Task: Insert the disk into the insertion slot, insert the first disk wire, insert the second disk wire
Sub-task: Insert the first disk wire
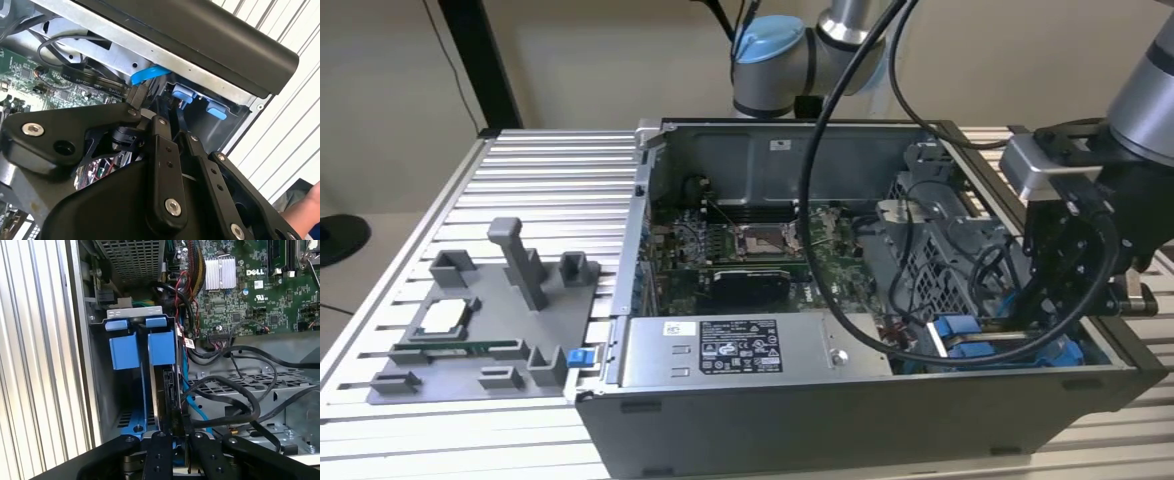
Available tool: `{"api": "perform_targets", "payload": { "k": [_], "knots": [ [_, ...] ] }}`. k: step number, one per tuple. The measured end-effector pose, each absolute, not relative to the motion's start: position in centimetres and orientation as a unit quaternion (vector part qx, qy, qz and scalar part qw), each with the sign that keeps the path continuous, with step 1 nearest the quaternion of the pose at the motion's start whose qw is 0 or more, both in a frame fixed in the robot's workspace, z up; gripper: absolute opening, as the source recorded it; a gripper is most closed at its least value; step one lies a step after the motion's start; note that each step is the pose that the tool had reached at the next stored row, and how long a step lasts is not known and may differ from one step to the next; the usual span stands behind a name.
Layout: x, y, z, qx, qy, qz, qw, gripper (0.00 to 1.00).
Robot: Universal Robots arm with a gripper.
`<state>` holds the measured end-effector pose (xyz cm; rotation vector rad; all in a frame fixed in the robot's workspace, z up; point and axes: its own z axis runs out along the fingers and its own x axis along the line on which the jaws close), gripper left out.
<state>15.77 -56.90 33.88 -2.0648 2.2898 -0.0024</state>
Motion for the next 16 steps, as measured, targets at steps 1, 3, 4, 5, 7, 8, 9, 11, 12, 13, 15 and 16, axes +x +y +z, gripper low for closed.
{"api": "perform_targets", "payload": {
  "k": [1, 3, 4, 5, 7, 8, 9, 11, 12, 13, 15, 16],
  "knots": [
    [15.76, -56.9, 33.89, -0.672, 0.74, -0.001, 0.029, 0.0],
    [15.75, -56.9, 33.89, -0.677, 0.735, -0.001, 0.029, 0.0],
    [15.75, -56.9, 33.89, -0.68, 0.733, 0.0, 0.029, 0.0],
    [15.75, -56.9, 33.88, -0.682, 0.731, 0.0, 0.029, 0.0],
    [15.75, -56.91, 33.85, -0.685, 0.728, 0.0, 0.029, 0.0],
    [15.75, -56.91, 33.84, -0.687, 0.726, 0.0, 0.029, 0.0],
    [15.75, -56.9, 33.83, -0.688, 0.725, 0.0, 0.03, 0.0],
    [15.75, -56.9, 33.83, -0.69, 0.723, 0.001, 0.03, 0.0],
    [15.75, -56.9, 33.83, -0.691, 0.722, 0.001, 0.031, 0.0],
    [15.75, -56.9, 33.83, -0.691, 0.722, 0.001, 0.031, 0.0],
    [15.76, -56.9, 33.81, -0.692, 0.721, 0.001, 0.031, 0.0],
    [15.76, -56.9, 33.77, -0.692, 0.721, 0.001, 0.032, 0.0]
  ]
}}
